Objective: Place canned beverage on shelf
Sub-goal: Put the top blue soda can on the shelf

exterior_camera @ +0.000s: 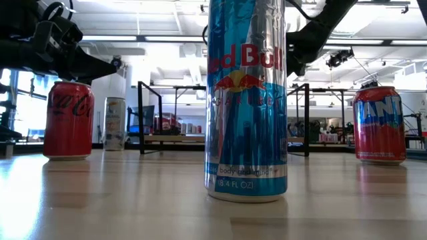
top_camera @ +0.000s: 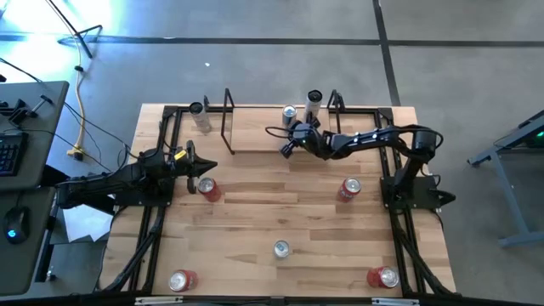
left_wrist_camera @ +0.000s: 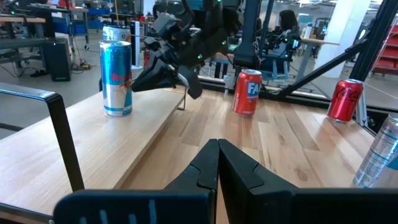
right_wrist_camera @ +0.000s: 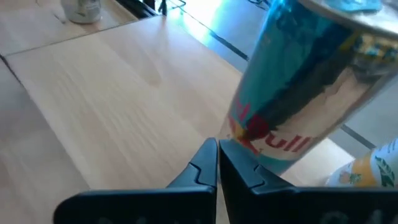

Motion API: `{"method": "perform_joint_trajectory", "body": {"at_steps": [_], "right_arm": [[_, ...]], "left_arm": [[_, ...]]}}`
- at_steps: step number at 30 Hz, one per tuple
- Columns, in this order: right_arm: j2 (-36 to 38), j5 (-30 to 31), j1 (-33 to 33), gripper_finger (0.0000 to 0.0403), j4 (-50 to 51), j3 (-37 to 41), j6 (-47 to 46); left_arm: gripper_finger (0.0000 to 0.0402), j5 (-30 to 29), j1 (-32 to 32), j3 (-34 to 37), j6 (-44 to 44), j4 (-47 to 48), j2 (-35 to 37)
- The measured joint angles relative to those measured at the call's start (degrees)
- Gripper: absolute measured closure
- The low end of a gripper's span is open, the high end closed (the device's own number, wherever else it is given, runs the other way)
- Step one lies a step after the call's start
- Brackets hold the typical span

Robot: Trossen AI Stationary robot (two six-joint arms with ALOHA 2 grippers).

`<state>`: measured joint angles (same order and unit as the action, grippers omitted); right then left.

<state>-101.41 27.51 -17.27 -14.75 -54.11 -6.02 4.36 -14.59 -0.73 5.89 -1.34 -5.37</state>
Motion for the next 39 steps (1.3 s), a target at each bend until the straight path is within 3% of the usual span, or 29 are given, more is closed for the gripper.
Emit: {"method": "perform_joint_trajectory", "body": {"at_steps": [18,25,33,39], "right_arm": [[-0.24,0.34,-4.68,0.0403,-0.12,-0.17,0.44],[1.77,-5.01,-4.63,0.0403,2.26,-0.17,3.29],[3.25,5.23,-3.38,0.0403,7.14,-0.17,0.99],[3.19,6.74,-4.67,0.0403,6.53,-0.17,-1.89]], "left_arm": [[0.0401,0.00,0.01,0.00,-0.04,-0.01,0.00],[0.0401,0.00,0.02,0.00,-0.05,-0.01,0.00],[0.0401,-0.02,0.02,0.00,-0.39,-0.02,-0.02],[0.0401,-0.02,0.02,0.00,-0.13,-0.02,-0.02]]}}
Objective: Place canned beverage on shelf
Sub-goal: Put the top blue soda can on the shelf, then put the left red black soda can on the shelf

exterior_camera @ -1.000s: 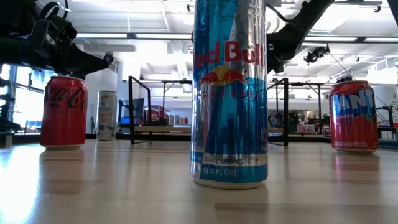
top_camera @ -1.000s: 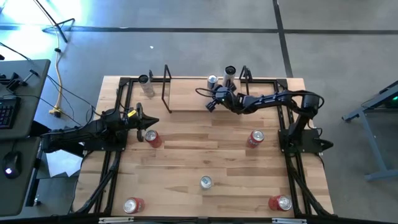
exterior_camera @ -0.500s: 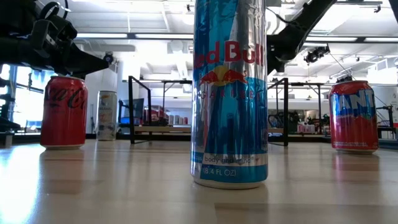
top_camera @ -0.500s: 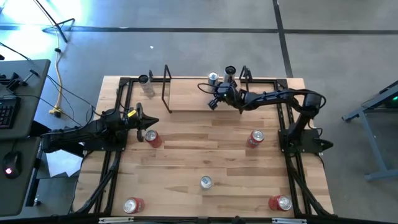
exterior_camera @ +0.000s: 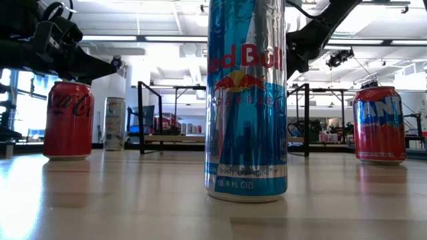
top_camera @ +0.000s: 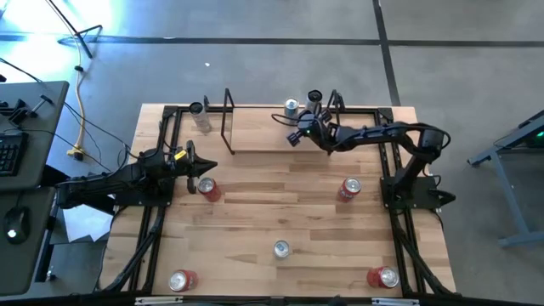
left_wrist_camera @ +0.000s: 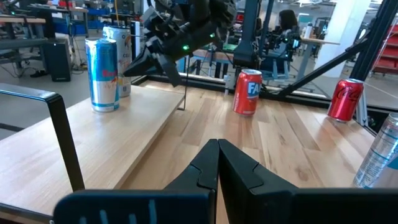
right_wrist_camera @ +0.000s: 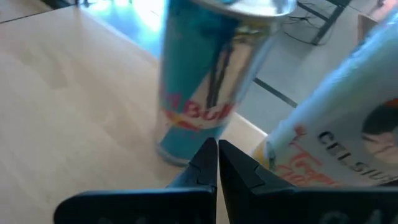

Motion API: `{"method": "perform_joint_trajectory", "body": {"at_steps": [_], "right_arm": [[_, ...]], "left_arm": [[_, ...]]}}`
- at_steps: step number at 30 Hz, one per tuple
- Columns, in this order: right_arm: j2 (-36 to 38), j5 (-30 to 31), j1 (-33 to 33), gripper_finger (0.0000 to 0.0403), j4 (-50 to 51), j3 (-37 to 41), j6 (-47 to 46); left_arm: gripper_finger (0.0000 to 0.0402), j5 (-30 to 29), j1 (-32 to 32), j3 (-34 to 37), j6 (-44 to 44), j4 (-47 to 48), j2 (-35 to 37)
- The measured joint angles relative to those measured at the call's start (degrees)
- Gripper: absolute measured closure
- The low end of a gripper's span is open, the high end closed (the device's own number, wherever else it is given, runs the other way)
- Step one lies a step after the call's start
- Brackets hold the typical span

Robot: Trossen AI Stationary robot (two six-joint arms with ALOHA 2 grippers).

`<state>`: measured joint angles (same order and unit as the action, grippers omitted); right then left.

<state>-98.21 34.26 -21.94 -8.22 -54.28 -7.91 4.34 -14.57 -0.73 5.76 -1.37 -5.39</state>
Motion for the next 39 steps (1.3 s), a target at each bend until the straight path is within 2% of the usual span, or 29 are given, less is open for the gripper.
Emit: {"method": "perform_joint_trajectory", "body": {"at_steps": [10,16,23,25,28,32,35,39], "right_arm": [[-0.04,-4.05,-1.70,0.0403,-4.02,0.00,0.40],[0.29,-4.12,-1.56,0.0403,-4.76,0.00,3.59],[6.21,-7.77,3.52,0.0403,-1.79,0.13,7.80],[7.01,-9.47,6.02,0.0403,-5.49,1.89,9.16],[7.04,-10.89,9.54,0.0403,-13.04,5.69,10.37],[7.15,-10.79,13.66,0.0403,-22.35,9.76,10.80],[7.60,-10.62,16.12,0.0403,-25.56,11.41,12.65],[8.11,-7.22,18.21,0.0403,-25.77,11.68,15.30]], "left_arm": [[0.0401,0.00,0.00,0.00,0.00,0.00,0.02],[0.0401,0.00,-0.01,0.00,0.02,0.00,0.01],[0.0401,1.79,0.39,0.00,-0.90,-0.23,0.02],[0.0401,3.00,1.31,-0.62,-0.92,0.42,-0.01],[0.0401,4.50,3.40,-3.42,-1.76,1.55,0.00],[0.0402,2.81,6.80,-10.50,-2.90,8.89,-1.10],[0.0401,-0.64,9.55,-16.59,-2.67,15.40,-3.82],[0.0401,-6.68,13.72,-24.27,1.31,24.29,-10.47]]}}
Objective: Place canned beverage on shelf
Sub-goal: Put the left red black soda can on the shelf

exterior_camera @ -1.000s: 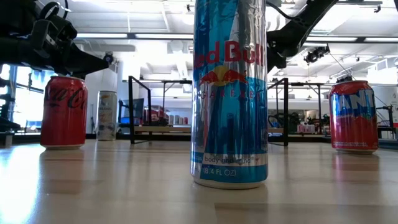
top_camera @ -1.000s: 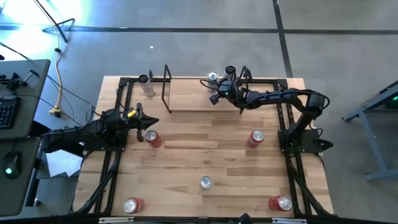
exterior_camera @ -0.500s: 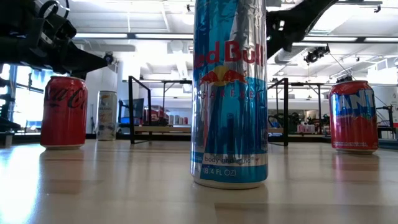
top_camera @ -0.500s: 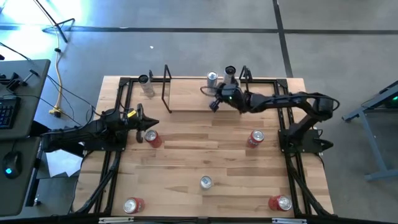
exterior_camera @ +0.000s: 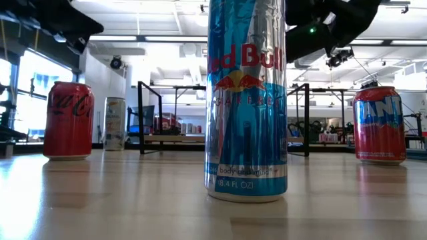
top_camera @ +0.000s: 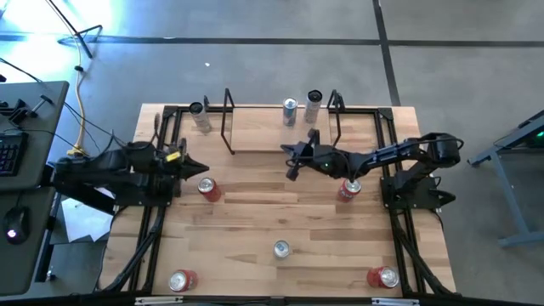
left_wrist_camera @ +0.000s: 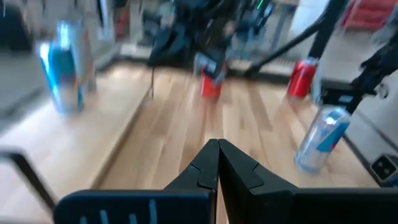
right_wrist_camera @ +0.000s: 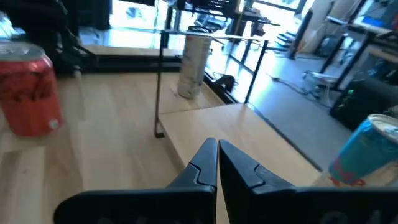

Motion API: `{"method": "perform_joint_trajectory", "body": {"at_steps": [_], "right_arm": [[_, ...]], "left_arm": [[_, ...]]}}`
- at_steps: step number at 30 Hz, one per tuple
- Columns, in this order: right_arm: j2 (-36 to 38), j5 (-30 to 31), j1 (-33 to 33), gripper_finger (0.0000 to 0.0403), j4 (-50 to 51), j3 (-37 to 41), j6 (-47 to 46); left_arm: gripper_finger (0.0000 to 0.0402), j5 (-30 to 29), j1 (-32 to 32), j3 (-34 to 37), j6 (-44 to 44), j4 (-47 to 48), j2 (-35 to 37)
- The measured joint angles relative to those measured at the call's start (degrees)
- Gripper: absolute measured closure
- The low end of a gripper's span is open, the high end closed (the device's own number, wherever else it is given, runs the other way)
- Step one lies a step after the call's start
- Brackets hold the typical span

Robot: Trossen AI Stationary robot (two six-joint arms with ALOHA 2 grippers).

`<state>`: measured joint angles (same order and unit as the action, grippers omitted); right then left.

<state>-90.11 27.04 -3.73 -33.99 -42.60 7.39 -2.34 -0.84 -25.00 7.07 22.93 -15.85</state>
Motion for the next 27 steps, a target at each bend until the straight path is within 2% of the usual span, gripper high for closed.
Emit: {"method": "perform_joint_trajectory", "body": {"at_steps": [3,8,12,16,22,27], "right_arm": [[0.00,2.13,0.76,0.0403,-0.16,-0.45,1.73],[0.00,2.46,0.90,0.0403,-0.34,-0.49,1.94],[0.00,2.46,0.90,0.0403,-0.10,-0.49,1.96],[0.00,2.44,0.90,0.0403,0.17,-0.49,1.91],[0.00,2.37,0.90,0.0403,0.02,-0.49,2.22],[0.00,2.28,0.90,0.0403,-0.09,-0.49,1.96]], "left_arm": [[0.0402,-3.60,3.14,-5.60,4.86,6.57,-7.24],[0.0402,-4.24,6.60,-16.32,14.40,19.32,-20.30],[0.0402,-4.21,7.43,-26.52,19.44,31.78,-28.57],[0.0402,-4.30,6.41,-34.09,25.23,43.99,-33.83],[0.0384,1.89,4.03,-36.60,35.64,53.75,-38.94],[0.0311,3.36,2.79,-36.60,37.74,54.86,-44.35]]}}
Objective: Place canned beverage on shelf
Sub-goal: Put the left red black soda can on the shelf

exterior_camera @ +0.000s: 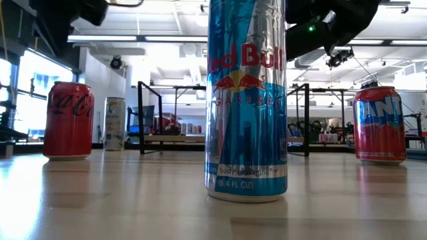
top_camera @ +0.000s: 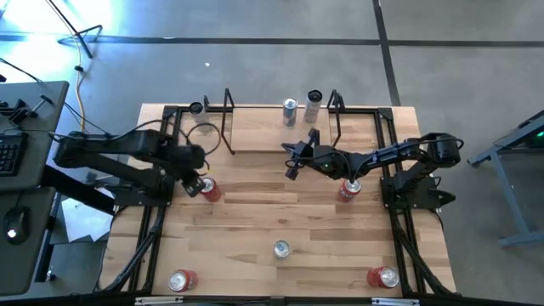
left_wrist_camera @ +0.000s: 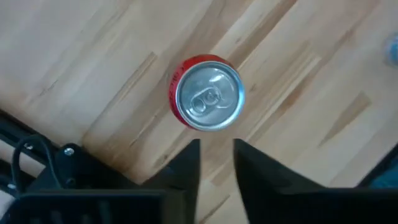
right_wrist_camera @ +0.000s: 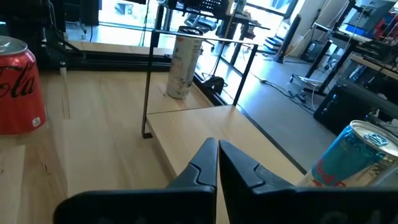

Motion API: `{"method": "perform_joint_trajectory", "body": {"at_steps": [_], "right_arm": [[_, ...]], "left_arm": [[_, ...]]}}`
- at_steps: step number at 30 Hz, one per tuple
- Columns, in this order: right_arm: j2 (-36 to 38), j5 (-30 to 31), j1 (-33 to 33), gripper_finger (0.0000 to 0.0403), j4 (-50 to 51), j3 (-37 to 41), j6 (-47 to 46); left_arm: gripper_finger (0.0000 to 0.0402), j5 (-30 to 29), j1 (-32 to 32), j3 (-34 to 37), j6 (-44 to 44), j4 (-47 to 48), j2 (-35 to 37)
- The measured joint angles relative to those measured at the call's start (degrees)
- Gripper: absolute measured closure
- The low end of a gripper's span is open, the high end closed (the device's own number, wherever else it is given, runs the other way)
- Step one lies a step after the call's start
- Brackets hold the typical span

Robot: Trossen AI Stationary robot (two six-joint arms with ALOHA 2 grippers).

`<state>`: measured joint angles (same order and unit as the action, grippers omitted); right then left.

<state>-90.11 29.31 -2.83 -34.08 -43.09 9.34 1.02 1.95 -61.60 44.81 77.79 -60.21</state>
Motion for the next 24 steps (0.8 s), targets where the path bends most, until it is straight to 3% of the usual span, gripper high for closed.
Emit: {"method": "perform_joint_trajectory", "body": {"at_steps": [7,12,17,24], "right_arm": [[0.00,-0.96,0.00,0.0403,-0.03,0.00,-0.04],[0.00,-1.02,0.00,0.0403,-0.01,0.00,-0.04],[0.00,-1.02,0.00,0.0403,0.09,0.00,-0.05],[0.00,-1.02,0.00,0.0403,0.36,0.00,-0.07]], "left_arm": [[0.0174,0.53,-1.74,0.00,-1.15,-0.70,-6.90],[0.0102,1.15,-1.72,0.00,-1.95,-1.07,-10.30],[0.0067,1.25,-1.72,0.00,-2.94,-1.92,-12.75],[0.0059,1.23,-1.90,0.00,-3.88,-4.06,-14.31]]}}
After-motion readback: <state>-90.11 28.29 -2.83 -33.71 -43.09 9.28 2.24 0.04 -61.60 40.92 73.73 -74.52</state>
